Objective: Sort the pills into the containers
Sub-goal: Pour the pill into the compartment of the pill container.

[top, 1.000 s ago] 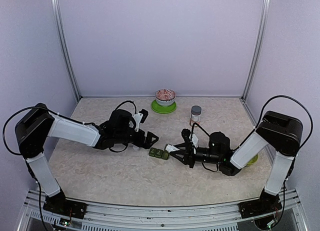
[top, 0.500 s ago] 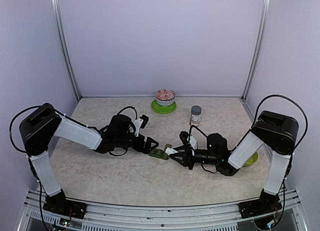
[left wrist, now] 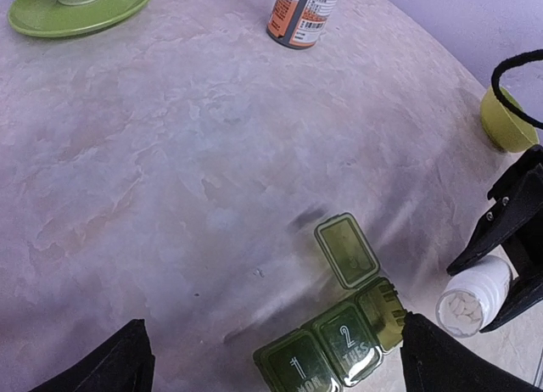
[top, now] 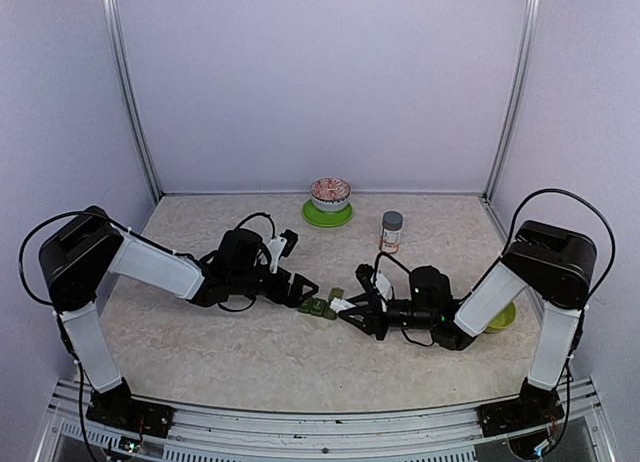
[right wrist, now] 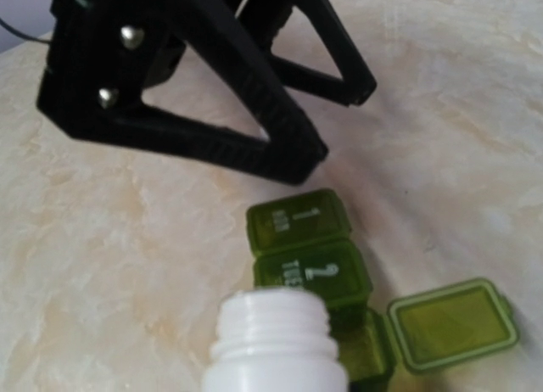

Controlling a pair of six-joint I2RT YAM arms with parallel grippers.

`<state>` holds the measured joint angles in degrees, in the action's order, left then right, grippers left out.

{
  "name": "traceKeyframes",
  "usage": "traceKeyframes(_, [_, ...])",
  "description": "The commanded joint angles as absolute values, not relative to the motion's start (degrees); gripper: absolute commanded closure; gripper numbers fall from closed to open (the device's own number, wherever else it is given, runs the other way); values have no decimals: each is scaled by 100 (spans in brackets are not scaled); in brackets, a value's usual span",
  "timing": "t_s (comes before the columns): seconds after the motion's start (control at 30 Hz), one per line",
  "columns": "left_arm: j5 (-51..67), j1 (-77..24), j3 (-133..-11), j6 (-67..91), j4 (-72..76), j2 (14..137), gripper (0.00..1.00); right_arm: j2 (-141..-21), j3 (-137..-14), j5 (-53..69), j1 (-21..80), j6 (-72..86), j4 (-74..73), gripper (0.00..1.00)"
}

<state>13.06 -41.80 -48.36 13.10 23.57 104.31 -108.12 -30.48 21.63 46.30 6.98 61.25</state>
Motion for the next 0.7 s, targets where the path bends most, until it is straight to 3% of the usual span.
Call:
traceKeyframes(0.0, [1430,-4168,-4843,1333,2505,10420,1,-10915,-3161,2088,4588,732,5972,76])
traceKeyframes(0.67, [1262,-4396,-4828,1042,2514,10271,1,-10986,-3340,1971,4584,725,5615,76])
